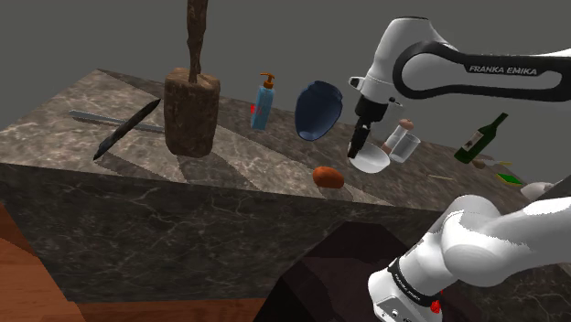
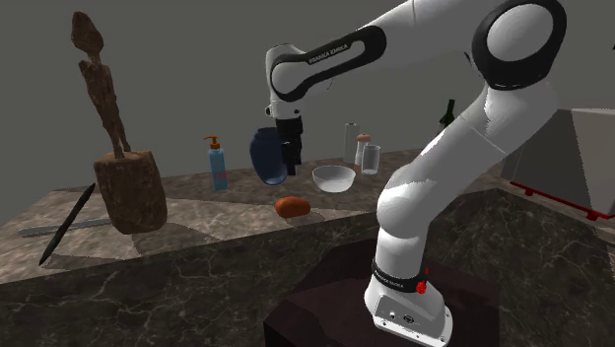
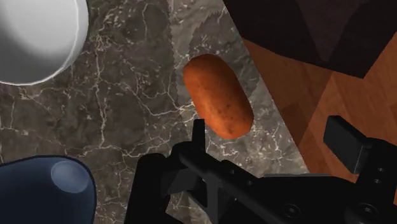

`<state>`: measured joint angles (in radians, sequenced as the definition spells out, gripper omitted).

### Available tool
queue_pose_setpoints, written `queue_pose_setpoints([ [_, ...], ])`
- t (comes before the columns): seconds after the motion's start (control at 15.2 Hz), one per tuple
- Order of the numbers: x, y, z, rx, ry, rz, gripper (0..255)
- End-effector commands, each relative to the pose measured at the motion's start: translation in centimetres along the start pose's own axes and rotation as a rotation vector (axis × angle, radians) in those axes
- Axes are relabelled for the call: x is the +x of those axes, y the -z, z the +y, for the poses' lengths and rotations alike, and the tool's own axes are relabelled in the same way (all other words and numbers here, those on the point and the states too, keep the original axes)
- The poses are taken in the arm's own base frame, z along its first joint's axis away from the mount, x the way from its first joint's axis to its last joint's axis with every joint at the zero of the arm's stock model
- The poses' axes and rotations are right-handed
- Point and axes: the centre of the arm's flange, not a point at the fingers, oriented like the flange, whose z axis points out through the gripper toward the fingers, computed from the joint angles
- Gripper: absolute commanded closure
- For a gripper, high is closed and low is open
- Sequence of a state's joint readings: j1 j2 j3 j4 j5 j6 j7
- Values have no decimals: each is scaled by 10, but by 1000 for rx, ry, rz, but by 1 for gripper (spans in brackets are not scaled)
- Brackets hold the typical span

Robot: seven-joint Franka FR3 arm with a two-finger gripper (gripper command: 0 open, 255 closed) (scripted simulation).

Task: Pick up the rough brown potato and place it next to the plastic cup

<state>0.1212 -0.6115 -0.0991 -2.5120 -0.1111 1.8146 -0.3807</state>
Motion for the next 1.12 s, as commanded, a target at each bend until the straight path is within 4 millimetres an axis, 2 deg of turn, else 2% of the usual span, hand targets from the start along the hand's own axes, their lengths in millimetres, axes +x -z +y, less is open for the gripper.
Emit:
queue_pose_setpoints([
  [0.0,15,-23,7,4,132,-8,0],
  [0.4,64,-88,14,18,500,-34,0],
  [0.92,64,-131,13,18,515,-35,0],
  [1.06,64,-131,13,18,515,-35,0],
])
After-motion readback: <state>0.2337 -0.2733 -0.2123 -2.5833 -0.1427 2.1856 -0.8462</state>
